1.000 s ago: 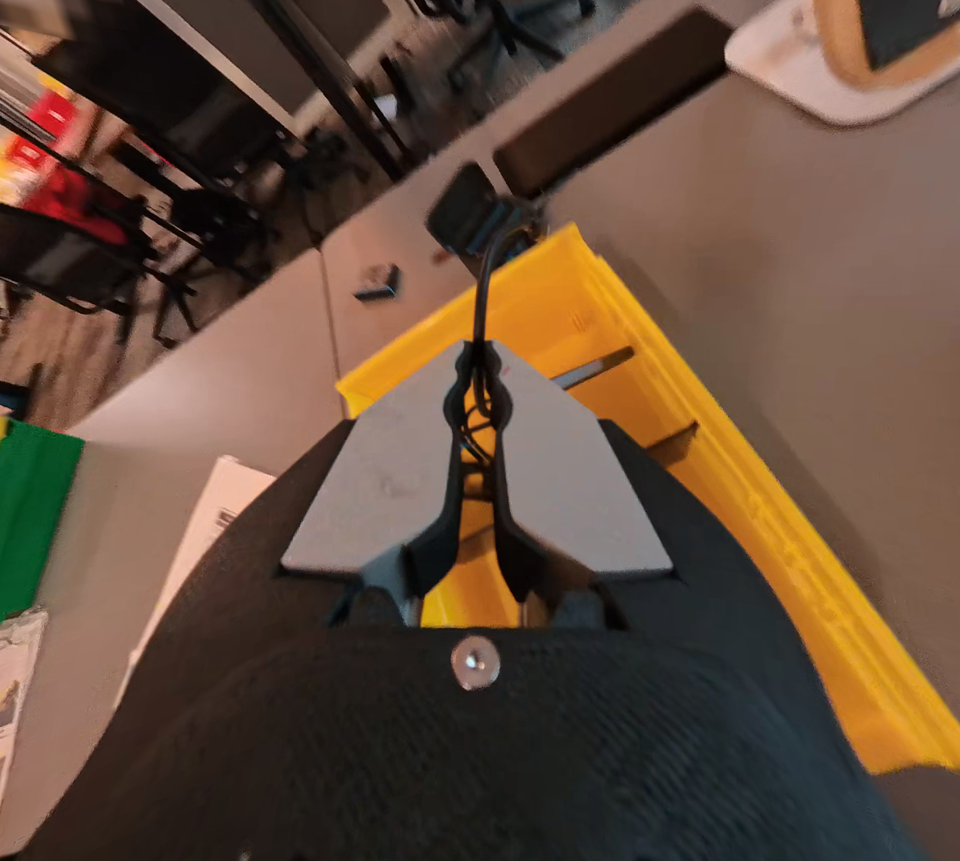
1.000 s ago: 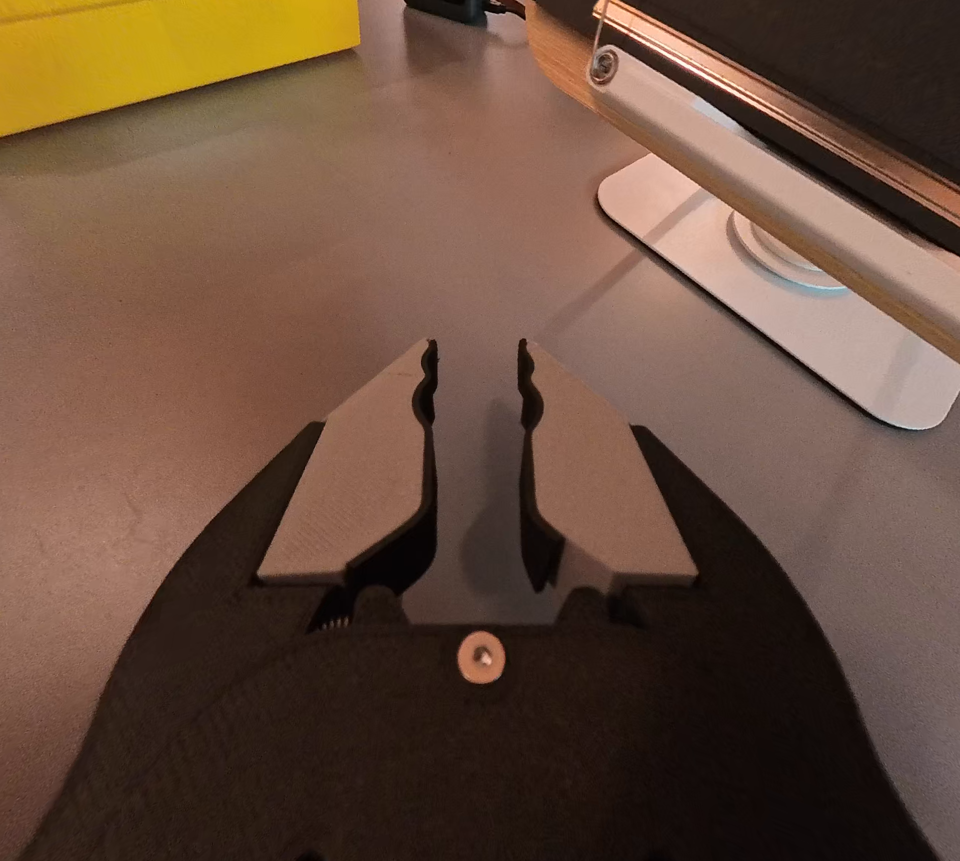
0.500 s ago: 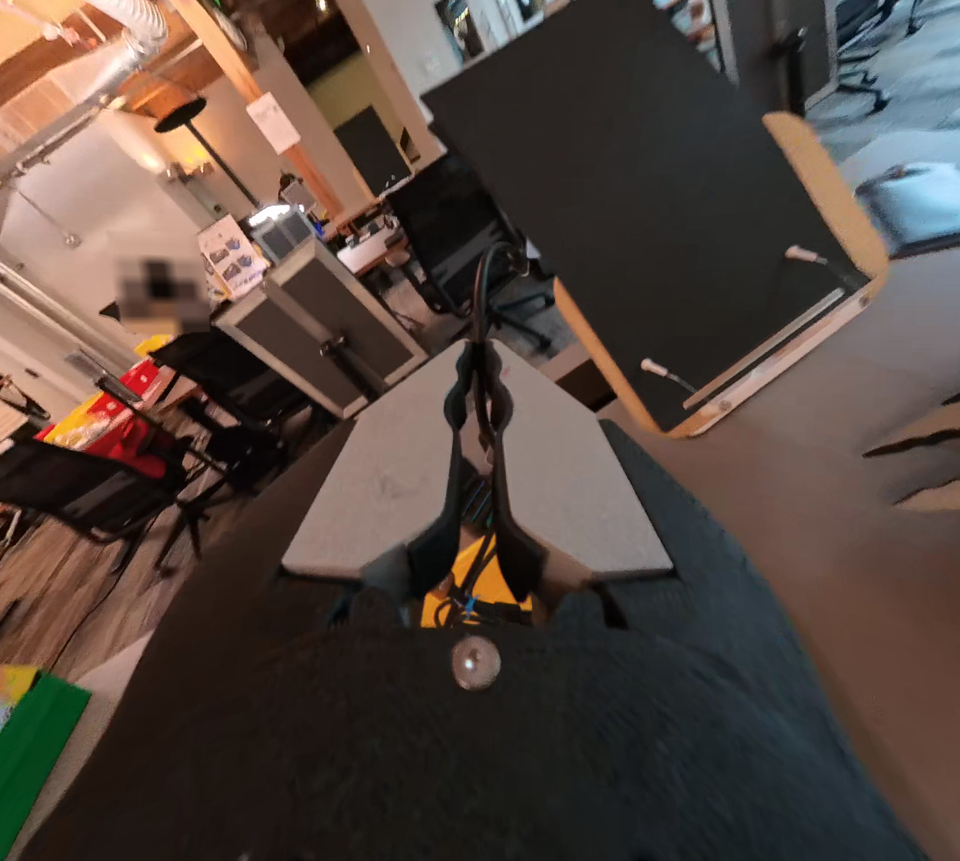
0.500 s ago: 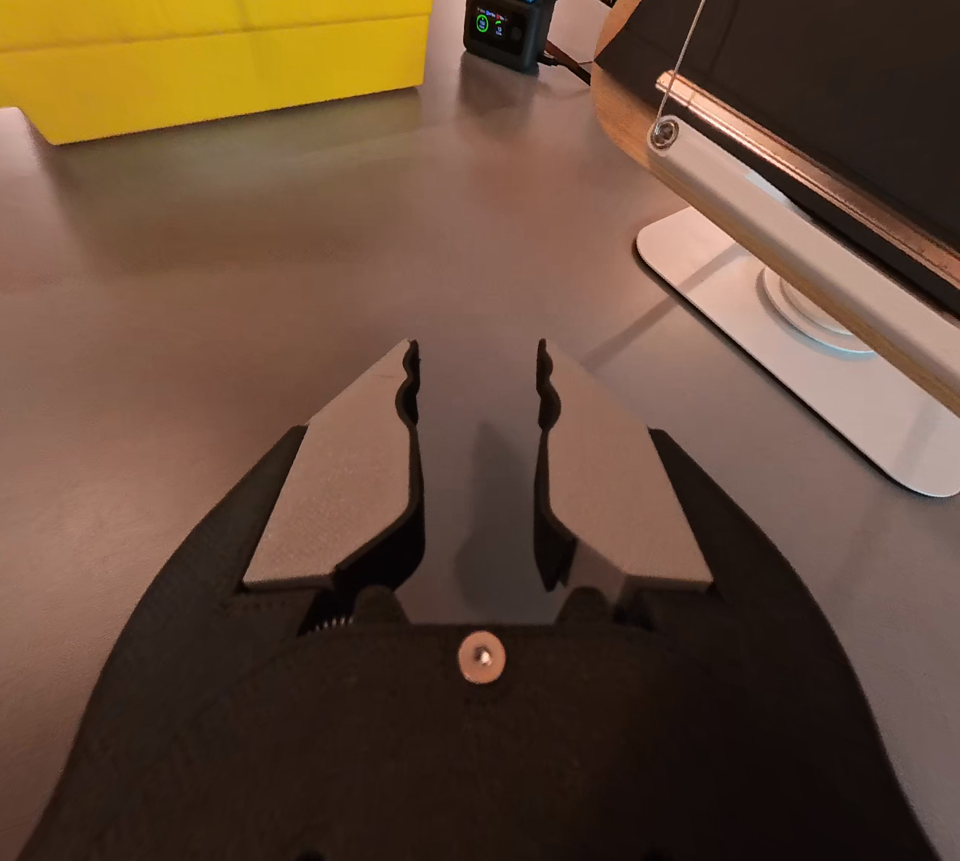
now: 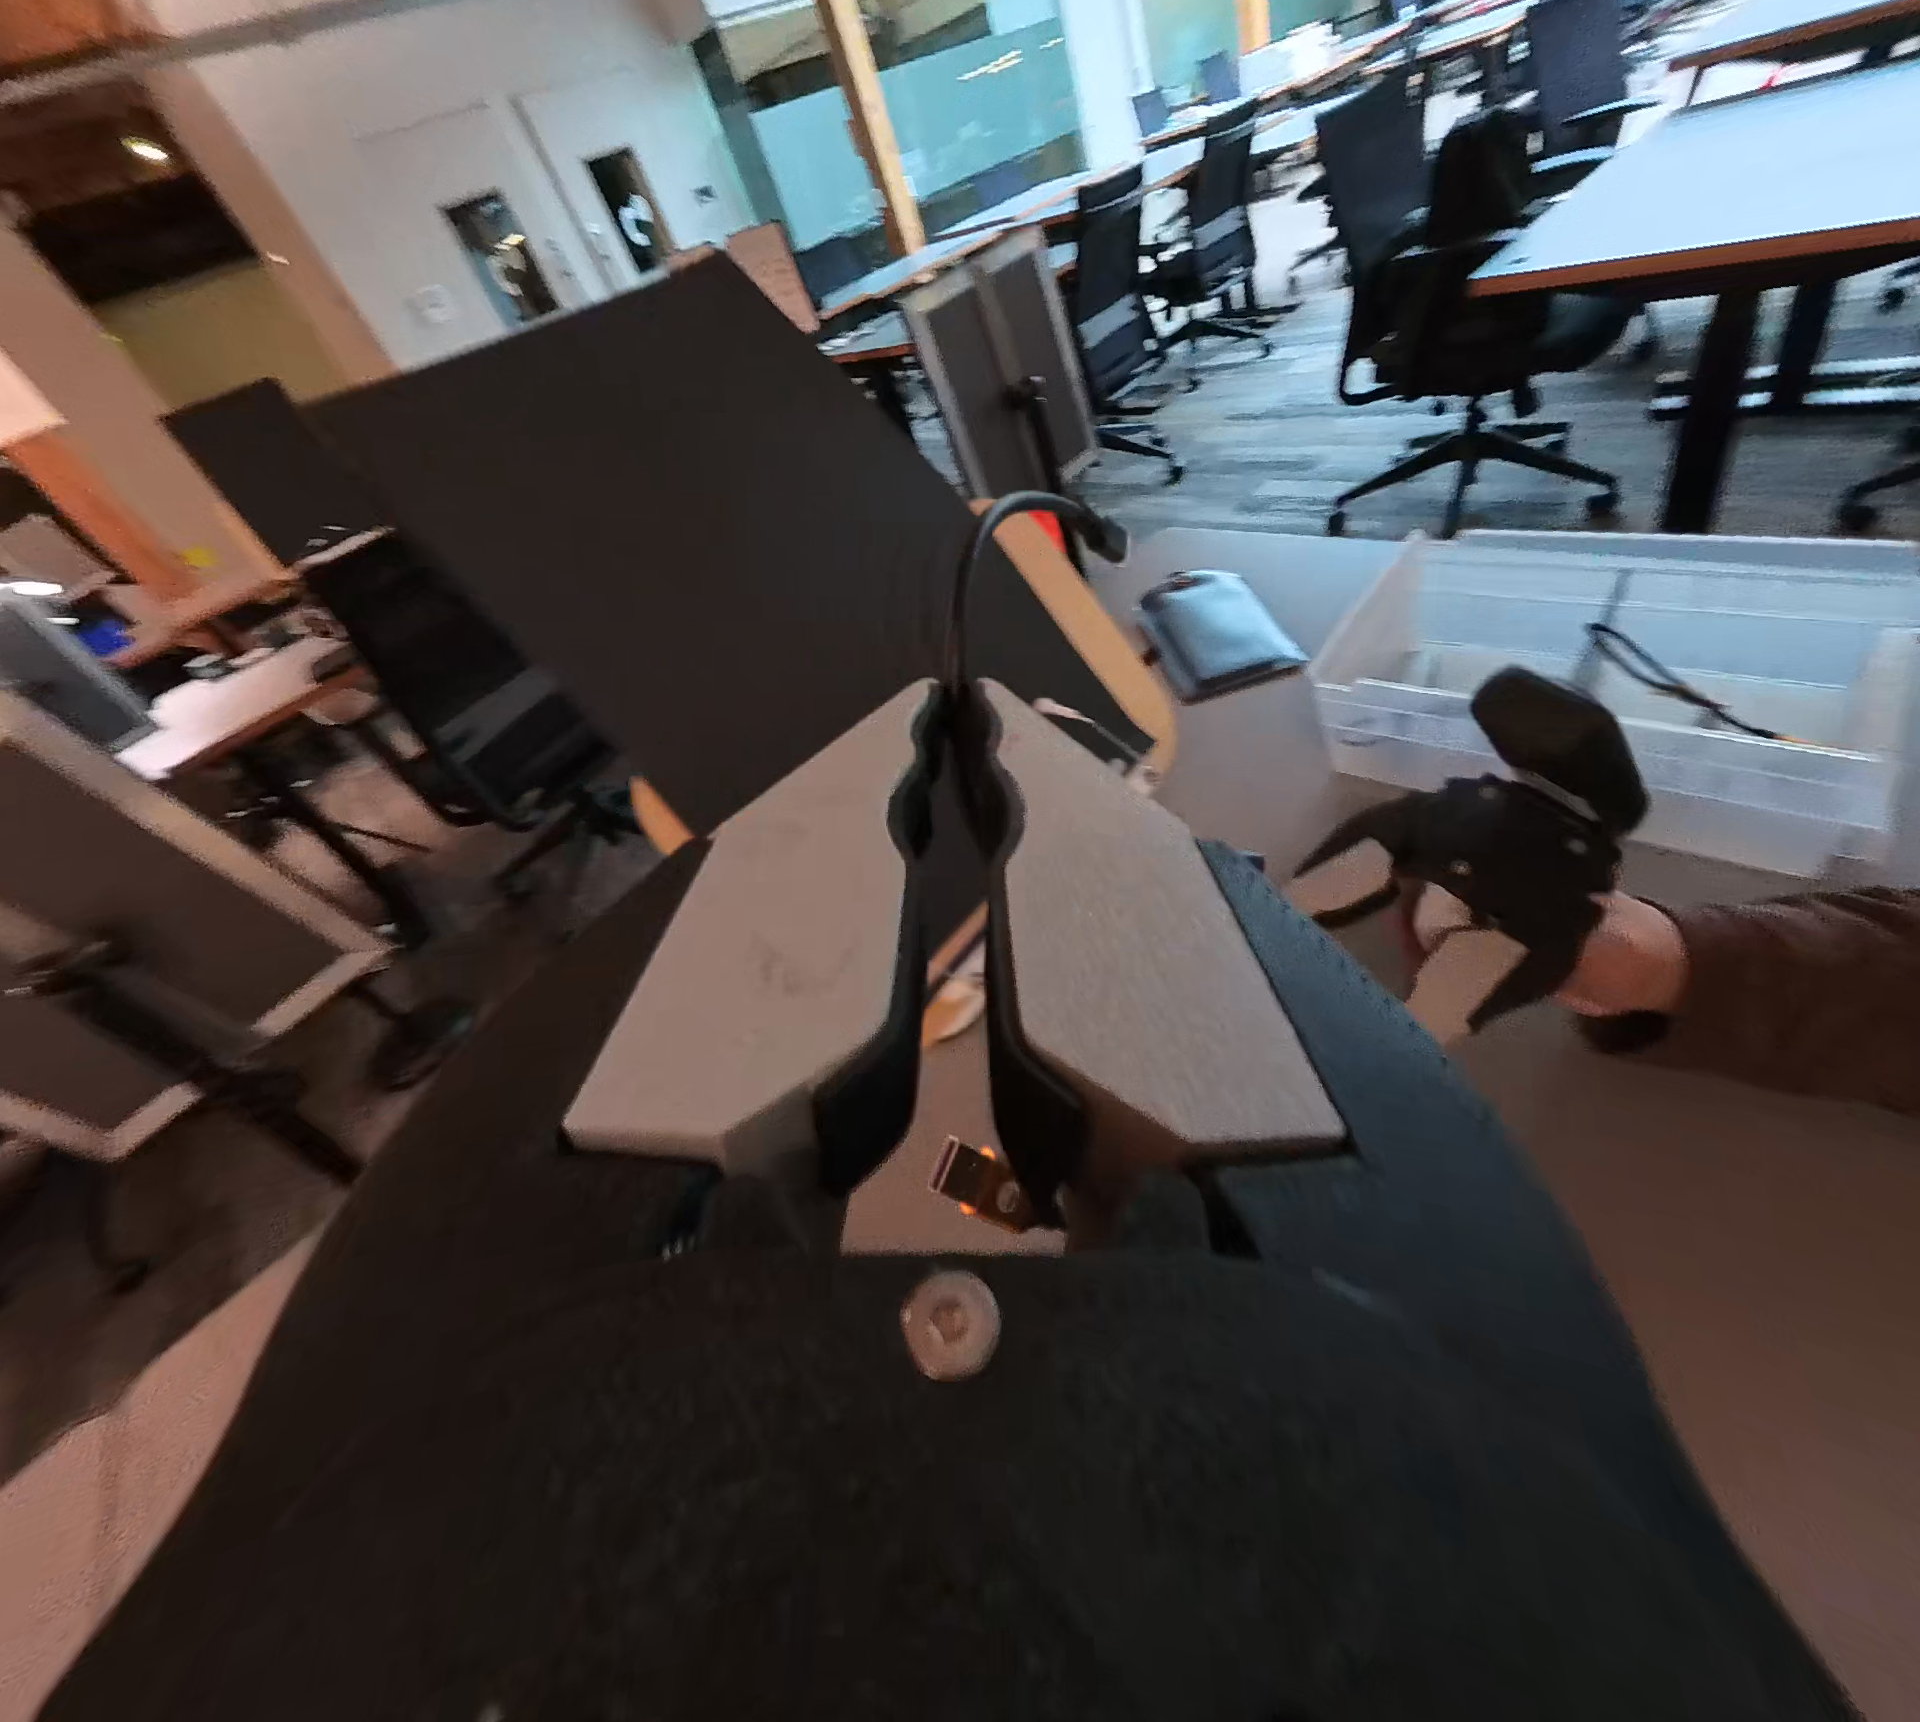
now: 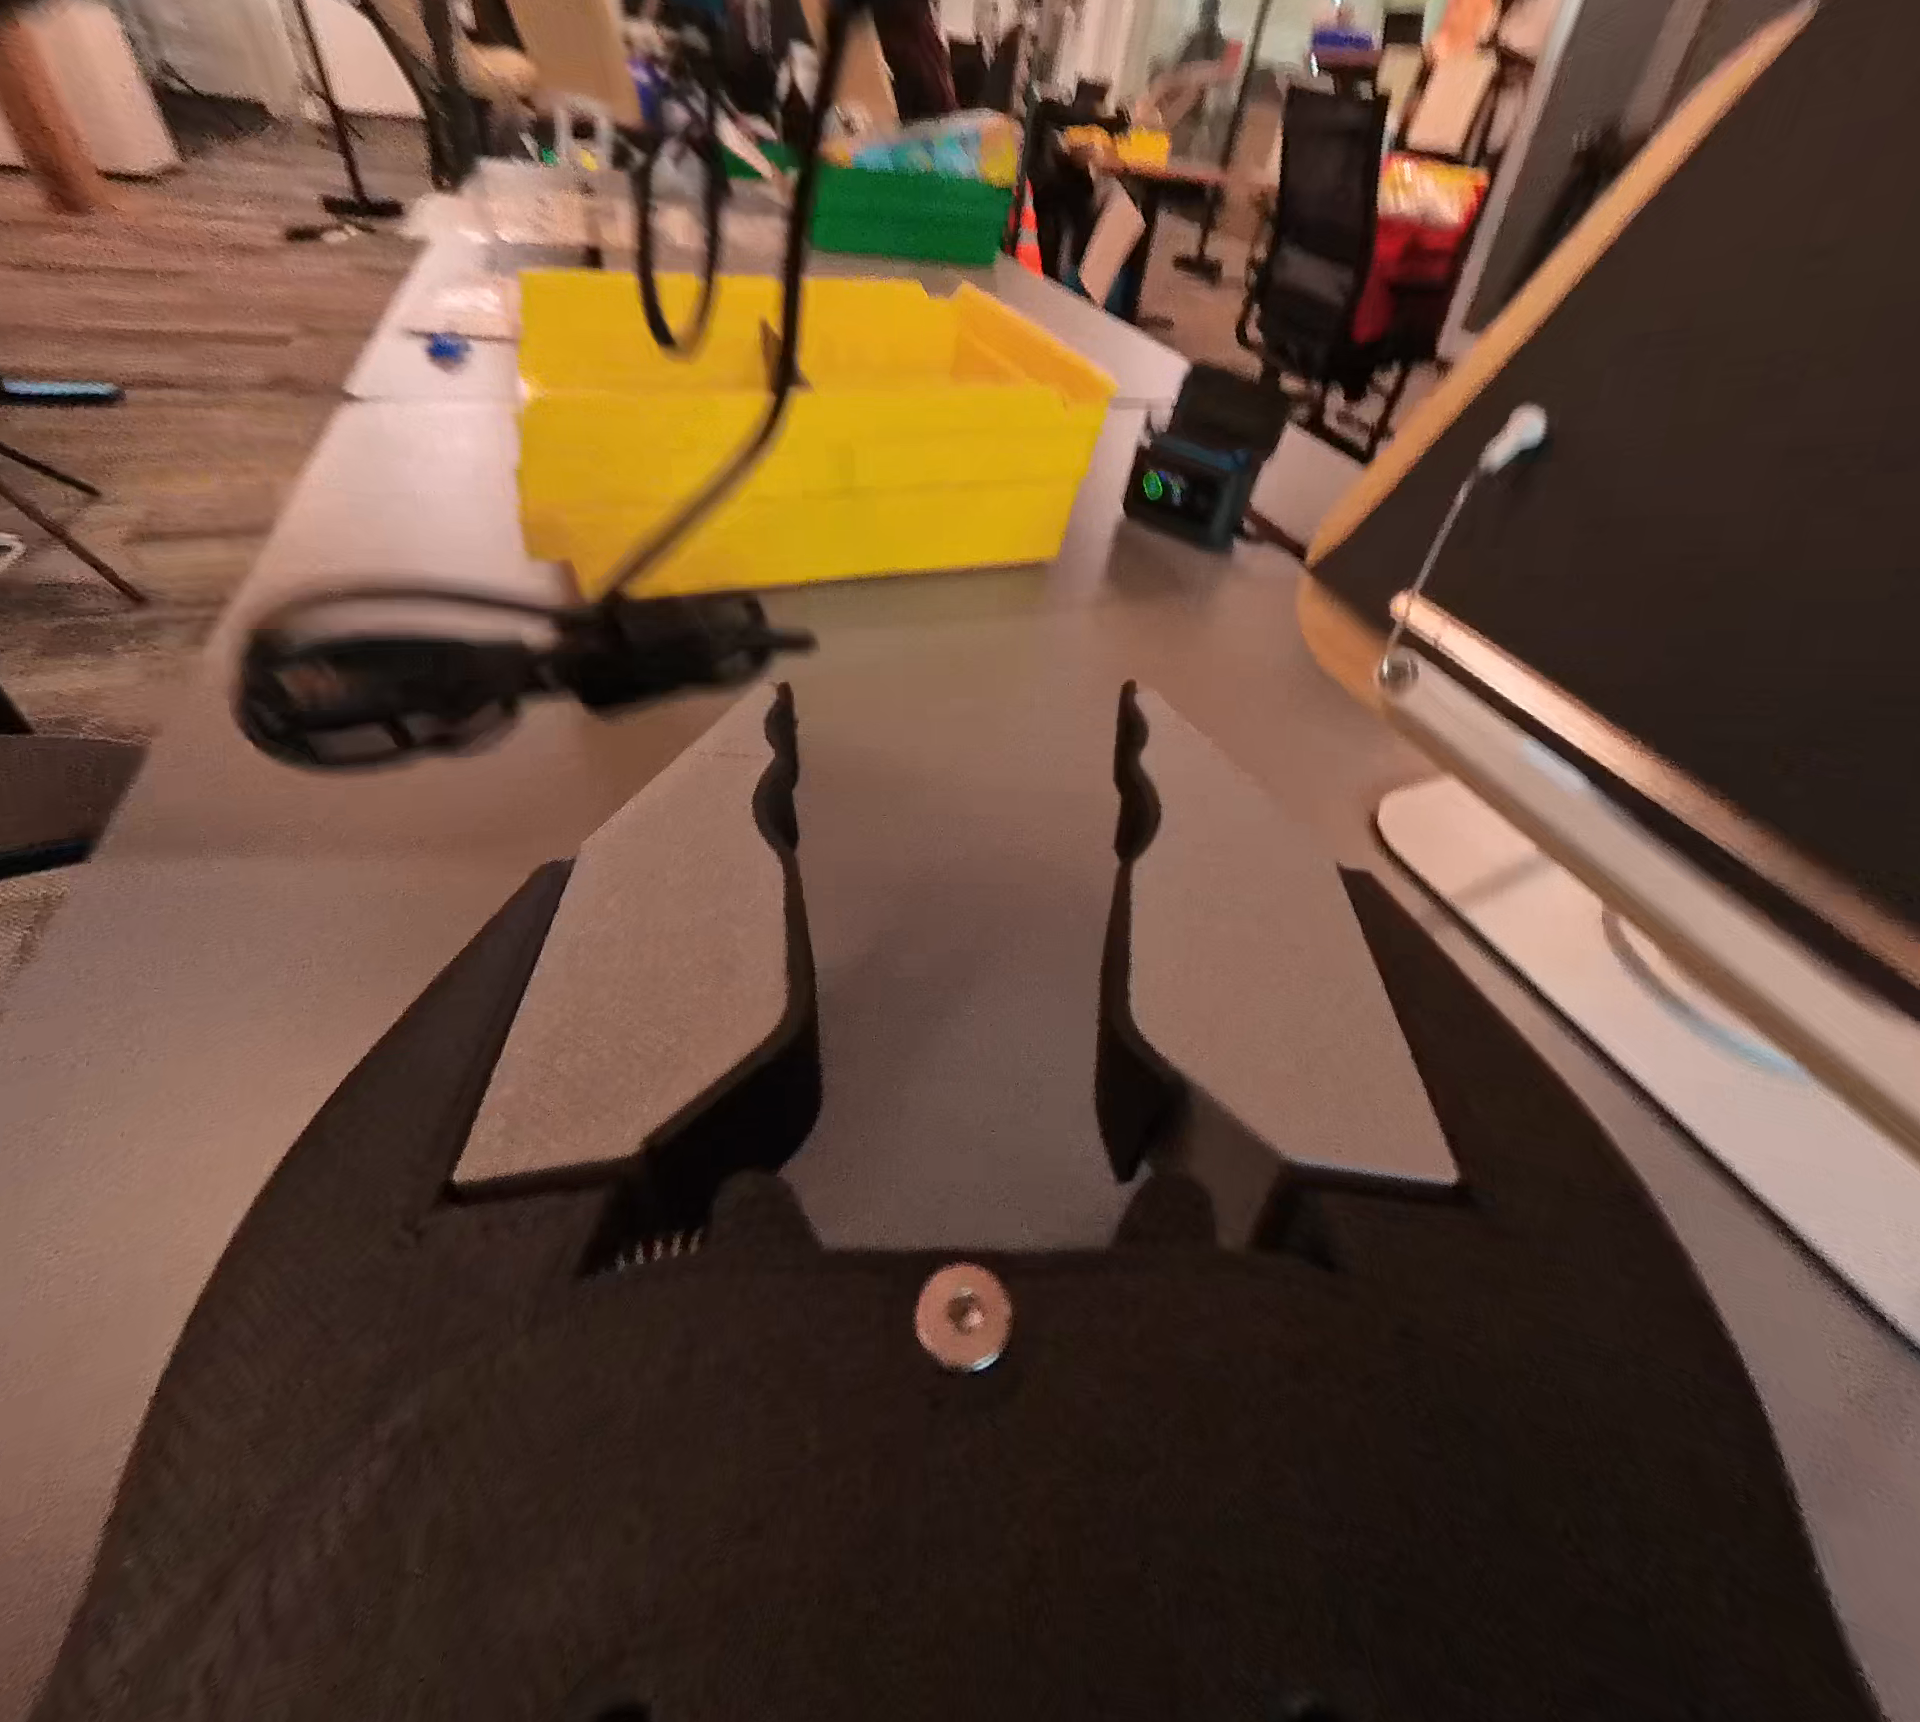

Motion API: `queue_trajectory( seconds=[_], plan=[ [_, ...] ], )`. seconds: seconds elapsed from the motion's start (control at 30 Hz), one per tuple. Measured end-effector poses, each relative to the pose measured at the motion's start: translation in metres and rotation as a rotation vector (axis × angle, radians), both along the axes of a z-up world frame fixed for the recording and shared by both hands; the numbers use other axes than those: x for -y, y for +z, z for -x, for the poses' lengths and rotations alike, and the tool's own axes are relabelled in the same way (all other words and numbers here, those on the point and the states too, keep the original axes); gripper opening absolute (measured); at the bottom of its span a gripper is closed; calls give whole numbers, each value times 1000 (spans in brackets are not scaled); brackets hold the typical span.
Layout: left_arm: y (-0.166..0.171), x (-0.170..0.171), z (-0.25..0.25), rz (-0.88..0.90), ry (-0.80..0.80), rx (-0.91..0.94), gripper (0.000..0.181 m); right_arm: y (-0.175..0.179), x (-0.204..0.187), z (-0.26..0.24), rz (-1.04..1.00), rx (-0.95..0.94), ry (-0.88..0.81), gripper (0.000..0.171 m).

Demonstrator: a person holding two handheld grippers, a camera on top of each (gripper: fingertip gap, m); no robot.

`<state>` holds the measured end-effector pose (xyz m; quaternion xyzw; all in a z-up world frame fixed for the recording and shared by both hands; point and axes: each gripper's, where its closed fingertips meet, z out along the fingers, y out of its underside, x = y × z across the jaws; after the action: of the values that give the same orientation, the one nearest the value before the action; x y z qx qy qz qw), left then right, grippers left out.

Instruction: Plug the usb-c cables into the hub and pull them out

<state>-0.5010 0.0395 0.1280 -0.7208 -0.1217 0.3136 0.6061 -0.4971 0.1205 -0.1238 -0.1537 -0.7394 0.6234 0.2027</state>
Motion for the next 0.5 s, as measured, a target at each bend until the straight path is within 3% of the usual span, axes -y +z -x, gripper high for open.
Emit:
queue_trajectory(
  seconds=[0.13, 0.3, 0.4, 0.43, 0.5],
  plan=[
    [-39, -30, -8, 6, -93, 60, 0, 25, -6, -16, 64, -75, 36, 54],
    [-83, -62, -11, 1, -201, 134, 1, 29, -10, -16, 103, -49, 57, 58],
    [-96, -74, -8, -39, -238, 161, 1, 12, -8, -6, 31, -8, 23, 32],
    [-97, -78, -7, -65, -255, 172, 1, 5, -10, -2, -11, -5, -2, 15],
    [-98, -81, -4, -131, -277, 198, 2, 0, -13, 4, -65, -45, -51, 6]
  ],
)
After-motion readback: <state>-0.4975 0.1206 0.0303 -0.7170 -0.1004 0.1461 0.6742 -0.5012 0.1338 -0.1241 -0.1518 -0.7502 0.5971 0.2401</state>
